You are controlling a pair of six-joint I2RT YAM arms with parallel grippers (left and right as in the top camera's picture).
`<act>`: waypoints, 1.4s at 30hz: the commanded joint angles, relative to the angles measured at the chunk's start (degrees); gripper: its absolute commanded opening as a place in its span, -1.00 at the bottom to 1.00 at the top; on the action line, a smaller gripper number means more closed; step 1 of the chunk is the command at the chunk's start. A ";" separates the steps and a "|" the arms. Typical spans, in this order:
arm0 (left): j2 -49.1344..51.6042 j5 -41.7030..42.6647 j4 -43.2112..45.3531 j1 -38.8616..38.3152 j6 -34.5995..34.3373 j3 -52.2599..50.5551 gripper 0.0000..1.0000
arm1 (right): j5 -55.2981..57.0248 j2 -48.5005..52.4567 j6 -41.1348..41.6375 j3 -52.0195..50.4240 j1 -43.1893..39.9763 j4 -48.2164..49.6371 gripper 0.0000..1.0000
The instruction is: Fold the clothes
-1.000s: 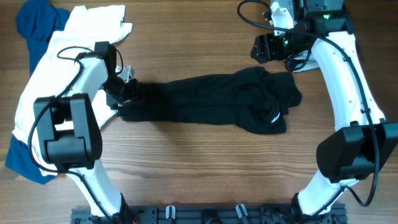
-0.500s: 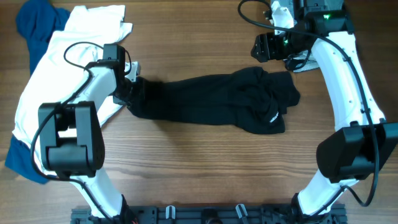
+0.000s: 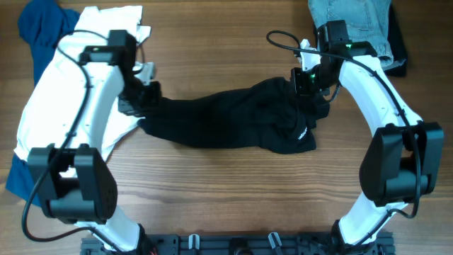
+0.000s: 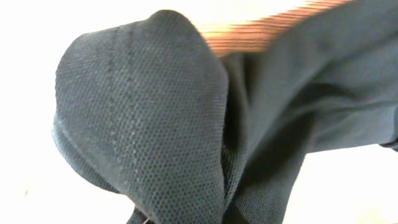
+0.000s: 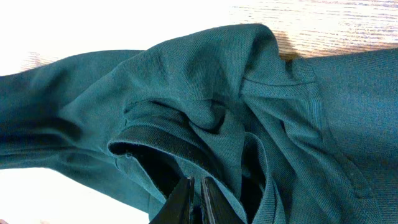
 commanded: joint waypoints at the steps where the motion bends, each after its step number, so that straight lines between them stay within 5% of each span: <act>1: -0.20 -0.02 3.98 -7.80 -4.24 0.57 -0.92 | -1.53 0.74 0.76 0.24 0.20 0.48 -0.71; 5: 1.68 -0.66 7.96 -15.41 -4.72 0.57 -0.76 | -2.16 0.68 1.77 0.57 0.22 1.36 -0.20; 8: 5.03 -0.44 12.07 -19.41 -8.83 0.57 -0.51 | -2.19 0.50 1.75 2.29 -0.46 1.03 -0.02; 9: 6.19 0.83 13.77 -20.72 -9.33 0.57 -0.33 | -2.21 0.26 1.75 2.89 -0.94 0.90 0.00; 10: 7.39 3.15 16.68 -22.36 -9.31 0.57 0.08 | -2.58 -0.28 1.75 3.56 -1.75 0.85 0.02; 11: 8.13 4.87 19.71 -23.96 -9.33 0.57 0.72 | -3.04 -1.03 1.75 4.04 -2.64 0.90 0.09; 12: 8.33 4.87 22.23 -25.38 -10.45 0.57 1.00 | -3.30 -1.77 1.73 4.35 -3.50 0.87 0.12; 15: 7.80 4.74 24.30 -26.10 -13.09 1.84 1.00 | -3.45 -3.17 1.66 4.44 -5.40 0.96 0.21; 25: 5.57 -4.33 6.08 -18.53 -9.88 7.69 1.00 | 7.02 -3.21 5.42 -1.44 -6.99 -4.63 0.43; 37: 5.57 -5.16 4.35 -14.05 -8.57 7.69 1.00 | 16.44 -3.08 15.28 -17.38 -9.90 13.66 0.62; 40: 5.57 -5.20 4.37 -14.05 -8.55 7.69 1.00 | 16.44 -2.21 14.82 -18.73 -10.40 15.72 0.57; 42: 5.57 -5.49 4.37 -14.05 -8.55 7.69 1.00 | 13.88 -1.29 12.81 -19.32 -10.40 17.05 0.26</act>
